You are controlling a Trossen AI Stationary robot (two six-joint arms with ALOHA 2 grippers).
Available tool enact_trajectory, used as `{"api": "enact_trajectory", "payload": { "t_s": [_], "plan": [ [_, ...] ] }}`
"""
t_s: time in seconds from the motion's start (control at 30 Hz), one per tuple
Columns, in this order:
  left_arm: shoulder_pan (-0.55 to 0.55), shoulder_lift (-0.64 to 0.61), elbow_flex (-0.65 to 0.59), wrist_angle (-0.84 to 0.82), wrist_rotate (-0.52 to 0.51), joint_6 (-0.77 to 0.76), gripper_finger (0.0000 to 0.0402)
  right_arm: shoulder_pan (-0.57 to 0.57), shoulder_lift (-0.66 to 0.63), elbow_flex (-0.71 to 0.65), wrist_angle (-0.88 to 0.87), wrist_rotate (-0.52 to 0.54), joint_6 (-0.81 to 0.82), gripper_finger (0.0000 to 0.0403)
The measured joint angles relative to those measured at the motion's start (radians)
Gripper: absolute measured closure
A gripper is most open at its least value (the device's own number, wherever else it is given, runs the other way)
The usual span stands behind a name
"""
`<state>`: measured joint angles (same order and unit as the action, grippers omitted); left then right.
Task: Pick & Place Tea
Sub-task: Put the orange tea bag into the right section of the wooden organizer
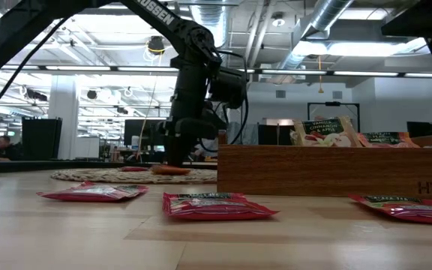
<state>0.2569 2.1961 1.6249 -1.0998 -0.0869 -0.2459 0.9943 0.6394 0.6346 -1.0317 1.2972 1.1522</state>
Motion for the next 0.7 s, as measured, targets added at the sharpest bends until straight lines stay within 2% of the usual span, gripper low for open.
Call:
{"api": "enact_trajectory", "payload": {
  "t_s": [0.07, 0.3, 0.53, 0.7],
  "plan": [
    [0.0, -0.001, 0.0, -0.002, -0.022, -0.005, 0.0395, 0.0, 0.0, 0.0, 0.0, 0.0, 0.0, 0.0403],
    [-0.002, -0.038, 0.006, -0.029, -0.106, -0.015, 0.0401, 0.0, 0.0, 0.0, 0.001, 0.001, 0.0, 0.0403],
    [-0.028, -0.096, 0.114, -0.08, -0.126, -0.032, 0.0401, 0.0, 0.0, 0.0, 0.044, 0.009, 0.0, 0.0403],
    [-0.077, -0.134, 0.248, -0.074, -0.152, -0.018, 0.0401, -0.005, 0.0, 0.0, 0.125, 0.01, -0.001, 0.0403]
  ]
}}
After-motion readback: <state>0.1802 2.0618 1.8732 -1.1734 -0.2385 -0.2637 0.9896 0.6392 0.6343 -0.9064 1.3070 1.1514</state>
